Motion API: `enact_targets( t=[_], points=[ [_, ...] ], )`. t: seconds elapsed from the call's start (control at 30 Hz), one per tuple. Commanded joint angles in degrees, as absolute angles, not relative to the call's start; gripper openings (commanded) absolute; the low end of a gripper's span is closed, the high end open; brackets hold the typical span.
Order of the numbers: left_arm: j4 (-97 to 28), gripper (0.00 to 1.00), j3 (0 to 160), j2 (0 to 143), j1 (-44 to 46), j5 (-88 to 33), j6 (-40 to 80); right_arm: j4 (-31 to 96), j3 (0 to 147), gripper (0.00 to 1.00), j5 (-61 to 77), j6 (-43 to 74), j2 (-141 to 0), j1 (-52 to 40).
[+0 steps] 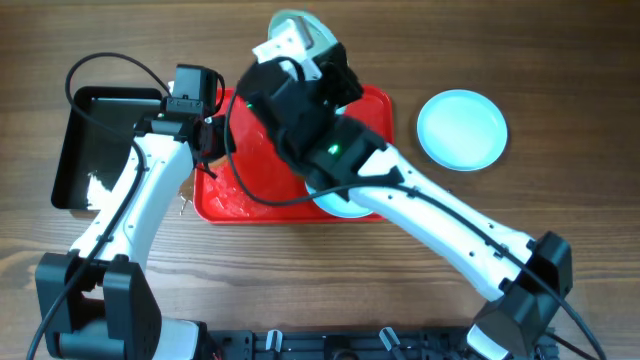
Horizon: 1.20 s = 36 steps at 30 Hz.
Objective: Clean dirty plates on tray and stack at the side
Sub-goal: 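Lift the left plate with the right gripper and stack it on the first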
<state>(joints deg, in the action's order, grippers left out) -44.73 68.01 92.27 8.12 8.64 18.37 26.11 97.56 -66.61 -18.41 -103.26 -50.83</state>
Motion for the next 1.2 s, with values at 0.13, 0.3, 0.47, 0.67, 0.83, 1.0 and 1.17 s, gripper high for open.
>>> enact_targets(
  t=[0.13, 0.3, 0.47, 0.67, 0.83, 1.0, 1.17],
  points=[
    [-44.71, 0.04, 68.47, 92.82, 7.70, 7.90, 18.90, 18.98, 98.10, 0.04, -79.88, -31.48, -102.43, -51.94],
    [-44.97, 0.04, 68.47, 92.82, 7.70, 7.90, 18.90, 32.75, 97.78, 0.04, -69.95, -5.21, -102.43, -51.79],
    [-45.60, 0.04, 68.47, 92.82, 7.70, 7.90, 18.90, 54.33, 97.82, 0.04, -34.09, 34.06, -98.76, -39.22],
    [-45.82, 0.04, 68.47, 92.82, 7.70, 7.92, 18.90, 62.74, 95.13, 0.04, -14.55, 34.83, -95.72, -7.31],
    [-45.78, 0.04, 68.47, 92.82, 7.70, 7.92, 18.90, 56.60, 84.01, 0.04, -11.64, 34.48, -95.79, 5.21],
    [-45.45, 0.04, 68.47, 92.82, 7.70, 7.92, 18.92, 45.69, 73.28, 0.09, -4.29, 29.45, -96.18, 7.49],
    [-45.30, 0.04, 68.47, 92.82, 7.70, 7.90, 18.92, 44.36, 71.96, 0.73, -0.16, 27.99, -96.27, 7.46]
  ],
)
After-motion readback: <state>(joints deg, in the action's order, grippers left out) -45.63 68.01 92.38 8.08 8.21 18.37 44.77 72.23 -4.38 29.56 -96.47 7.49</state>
